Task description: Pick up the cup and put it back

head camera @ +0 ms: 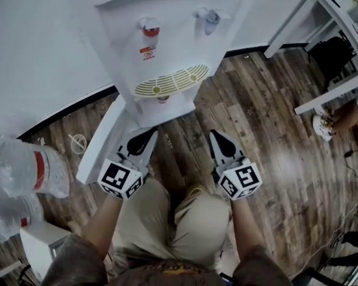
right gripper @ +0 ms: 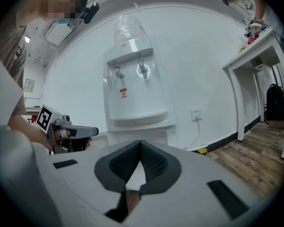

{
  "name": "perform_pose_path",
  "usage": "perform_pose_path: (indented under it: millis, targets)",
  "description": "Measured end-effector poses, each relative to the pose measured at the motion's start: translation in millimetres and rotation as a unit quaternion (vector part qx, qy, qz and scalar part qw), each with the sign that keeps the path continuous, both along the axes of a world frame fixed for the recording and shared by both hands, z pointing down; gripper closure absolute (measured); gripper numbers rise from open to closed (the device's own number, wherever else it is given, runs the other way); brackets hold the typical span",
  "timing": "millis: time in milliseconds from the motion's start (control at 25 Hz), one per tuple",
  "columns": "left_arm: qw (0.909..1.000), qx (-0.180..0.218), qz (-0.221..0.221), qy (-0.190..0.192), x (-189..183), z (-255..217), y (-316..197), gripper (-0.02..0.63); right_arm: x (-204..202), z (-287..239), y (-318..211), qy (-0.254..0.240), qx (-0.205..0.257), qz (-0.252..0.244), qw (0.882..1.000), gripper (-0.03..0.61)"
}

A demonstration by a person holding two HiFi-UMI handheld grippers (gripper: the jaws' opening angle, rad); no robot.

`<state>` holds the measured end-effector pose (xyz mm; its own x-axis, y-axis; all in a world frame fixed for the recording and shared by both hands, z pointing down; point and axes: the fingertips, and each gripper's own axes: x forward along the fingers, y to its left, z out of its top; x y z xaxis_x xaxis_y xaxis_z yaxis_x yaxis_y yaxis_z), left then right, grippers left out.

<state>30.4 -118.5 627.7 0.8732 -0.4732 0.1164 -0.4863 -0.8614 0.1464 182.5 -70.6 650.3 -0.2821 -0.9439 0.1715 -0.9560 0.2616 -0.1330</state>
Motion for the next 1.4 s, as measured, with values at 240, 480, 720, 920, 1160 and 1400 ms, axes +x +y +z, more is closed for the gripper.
perform_pose_path:
  millis: [240, 480, 720, 920, 1160, 1400]
  targets:
    - [0.9999, 0.01, -0.009, 0.002, -14, 4, 0, 0.611, -10, -2, 2, -0.002, 0.005, 0.001, 1.0, 0.575]
    - [0.9997, 0.013, -0.019, -0.002, -25, 7, 1, 0.612, -16, 1, 6, 0.002, 0.004, 0.004, 1.0, 0.575]
    - [0.9997, 0.012, -0.019, 0.001, -31, 11, 1, 0.611, -23, 4, 2, 0.007, -0.003, 0.008, 1.0, 0.584]
    - [0.9997, 0.009, -0.021, 0.003, -35, 13, 0, 0.611, -34, 9, -2, -0.001, -0.008, -0.004, 1.0, 0.469]
    - [0.9997, 0.0, -0.024, 0.011, -38, 15, 1, 0.611, -51, 22, -11, 0.005, -0.017, -0.035, 0.999, 0.328]
    - [0.9996, -0.002, -0.024, 0.014, -38, 13, 2, 0.611, -60, 58, -33, -0.02, -0.046, -0.056, 0.997, 0.158]
